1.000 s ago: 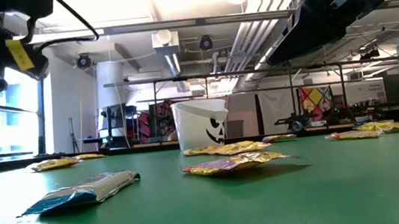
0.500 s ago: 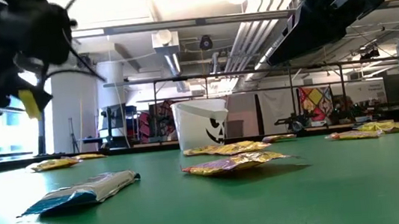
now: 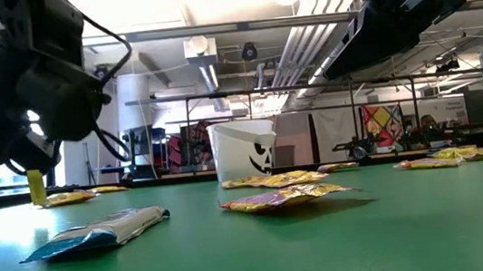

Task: Sort candy by brand, put in halloween buckets
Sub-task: Put the white candy into the black bucket

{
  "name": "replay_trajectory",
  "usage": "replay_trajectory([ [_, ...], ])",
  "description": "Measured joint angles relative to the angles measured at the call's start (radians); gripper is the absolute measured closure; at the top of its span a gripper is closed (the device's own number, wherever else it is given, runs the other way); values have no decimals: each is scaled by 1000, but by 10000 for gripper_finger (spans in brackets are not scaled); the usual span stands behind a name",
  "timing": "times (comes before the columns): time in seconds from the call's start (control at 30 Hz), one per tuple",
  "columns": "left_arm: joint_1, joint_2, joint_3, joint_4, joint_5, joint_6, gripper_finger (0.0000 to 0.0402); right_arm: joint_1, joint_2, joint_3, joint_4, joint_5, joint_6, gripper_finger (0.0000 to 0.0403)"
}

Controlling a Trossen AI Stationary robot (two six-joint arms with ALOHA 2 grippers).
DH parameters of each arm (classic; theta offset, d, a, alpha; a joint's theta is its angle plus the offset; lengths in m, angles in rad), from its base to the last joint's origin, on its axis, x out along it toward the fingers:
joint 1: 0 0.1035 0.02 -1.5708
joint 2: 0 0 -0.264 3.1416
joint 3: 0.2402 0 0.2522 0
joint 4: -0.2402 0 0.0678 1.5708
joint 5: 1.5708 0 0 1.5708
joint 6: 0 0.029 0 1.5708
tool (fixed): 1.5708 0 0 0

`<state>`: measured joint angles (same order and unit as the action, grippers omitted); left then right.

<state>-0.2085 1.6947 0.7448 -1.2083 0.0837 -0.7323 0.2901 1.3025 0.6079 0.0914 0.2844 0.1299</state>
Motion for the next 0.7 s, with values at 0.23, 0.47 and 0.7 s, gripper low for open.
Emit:
replay_trajectory([
  [0.23, 0, 31, 2, 25, 8, 84, 226, 0, 0, 0, 0, 0, 0, 402],
  [0.47, 37, 31, -9, 34, 16, 118, 243, 0, 0, 0, 0, 0, 0, 402],
  [0.7, 59, 32, -31, 48, 29, 169, 329, 0, 0, 0, 0, 0, 0, 402],
])
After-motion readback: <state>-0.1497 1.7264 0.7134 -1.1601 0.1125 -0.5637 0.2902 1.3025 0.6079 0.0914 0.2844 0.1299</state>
